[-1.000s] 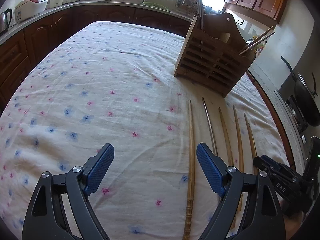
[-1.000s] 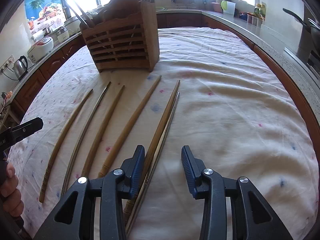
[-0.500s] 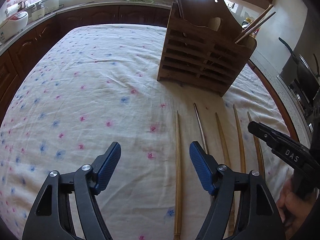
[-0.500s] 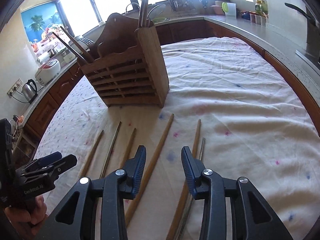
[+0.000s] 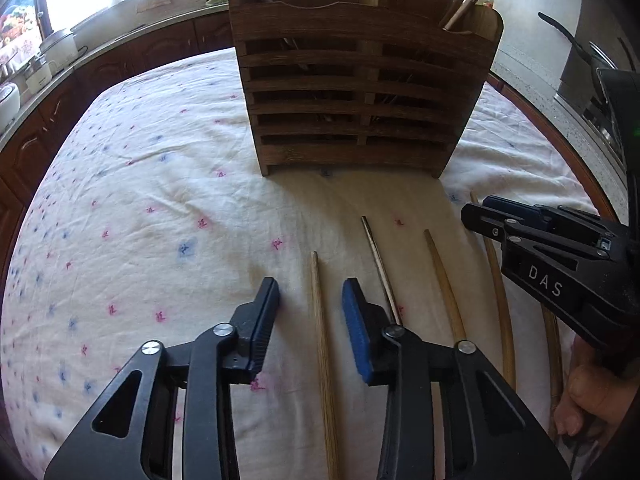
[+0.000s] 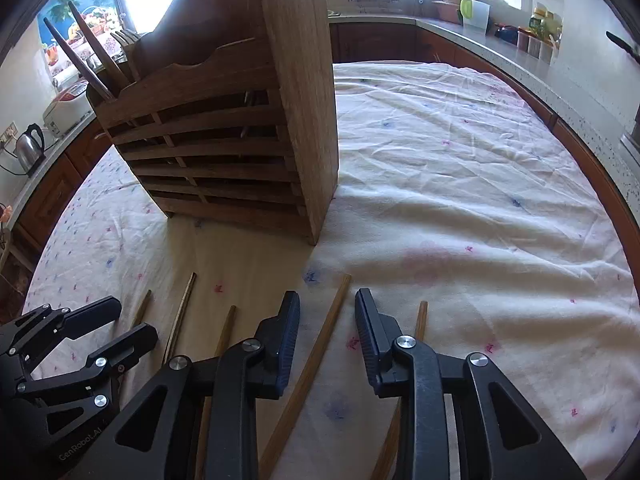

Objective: Organize utensils
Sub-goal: 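Grasp a bamboo chopstick with the left tool while the right tool grasps another, then lift both bamboo chopsticks and lower them into the wooden holder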

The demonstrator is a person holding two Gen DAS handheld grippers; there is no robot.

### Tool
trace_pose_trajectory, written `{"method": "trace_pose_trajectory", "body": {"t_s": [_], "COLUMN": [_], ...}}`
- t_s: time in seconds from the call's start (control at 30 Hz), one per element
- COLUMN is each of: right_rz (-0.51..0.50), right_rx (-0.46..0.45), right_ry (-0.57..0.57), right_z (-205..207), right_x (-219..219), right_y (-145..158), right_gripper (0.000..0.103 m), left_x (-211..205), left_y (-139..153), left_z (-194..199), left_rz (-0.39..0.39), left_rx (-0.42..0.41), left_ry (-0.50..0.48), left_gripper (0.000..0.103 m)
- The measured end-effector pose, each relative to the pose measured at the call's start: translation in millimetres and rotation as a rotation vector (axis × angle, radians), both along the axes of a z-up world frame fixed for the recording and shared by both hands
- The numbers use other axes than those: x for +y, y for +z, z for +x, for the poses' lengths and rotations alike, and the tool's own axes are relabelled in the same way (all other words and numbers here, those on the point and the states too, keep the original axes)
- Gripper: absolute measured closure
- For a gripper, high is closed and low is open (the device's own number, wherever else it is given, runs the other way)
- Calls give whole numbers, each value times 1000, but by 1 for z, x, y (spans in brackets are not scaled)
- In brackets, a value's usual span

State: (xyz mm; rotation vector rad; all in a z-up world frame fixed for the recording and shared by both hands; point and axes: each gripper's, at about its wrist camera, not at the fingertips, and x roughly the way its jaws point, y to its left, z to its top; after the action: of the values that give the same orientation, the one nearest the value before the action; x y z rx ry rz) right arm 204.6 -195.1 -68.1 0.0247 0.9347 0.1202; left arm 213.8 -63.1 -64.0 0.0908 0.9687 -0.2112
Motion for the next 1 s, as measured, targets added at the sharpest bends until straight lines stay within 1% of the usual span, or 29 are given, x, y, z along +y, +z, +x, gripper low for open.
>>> {"method": "trace_pose_trajectory", "body": {"t_s": [0.07,0.1,0.17,0.23,0.3,0.4,0.6,0.73,1.0], "right_rz": [-20,-16,-7,45,104,165,253,278,313], "right_rx": [-3,-2,-1,8,12,-7,-73,-127,-241], "right_ry": [7,13,14,13,8,12,28,38,59], "right_z": [-1,0,0,-1,-5,-18,-49,-68,-101], "right_x": [2,2,1,-2,-7,-11,-15,-18,-25], "right_y": [0,0,1,1,4,13,45,70,116], "right_gripper": [85,91,93,97,98,98,98,98,98], "left_x": [0,2,6,14,24,39,64,69,84], "left_y": [0,0,1,3,8,20,54,76,119], "left_z": [1,2,2,0,-5,-16,-42,-59,-84], "left_rz": [-5,-14,-45,-84,-123,-185,-285,-333,-403], "left_rx": [3,8,17,25,27,16,-34,-75,-160], "left_ry": [-3,-2,2,10,22,31,45,42,14], "left_gripper": [97,97,98,98,99,99,99,99,99]}}
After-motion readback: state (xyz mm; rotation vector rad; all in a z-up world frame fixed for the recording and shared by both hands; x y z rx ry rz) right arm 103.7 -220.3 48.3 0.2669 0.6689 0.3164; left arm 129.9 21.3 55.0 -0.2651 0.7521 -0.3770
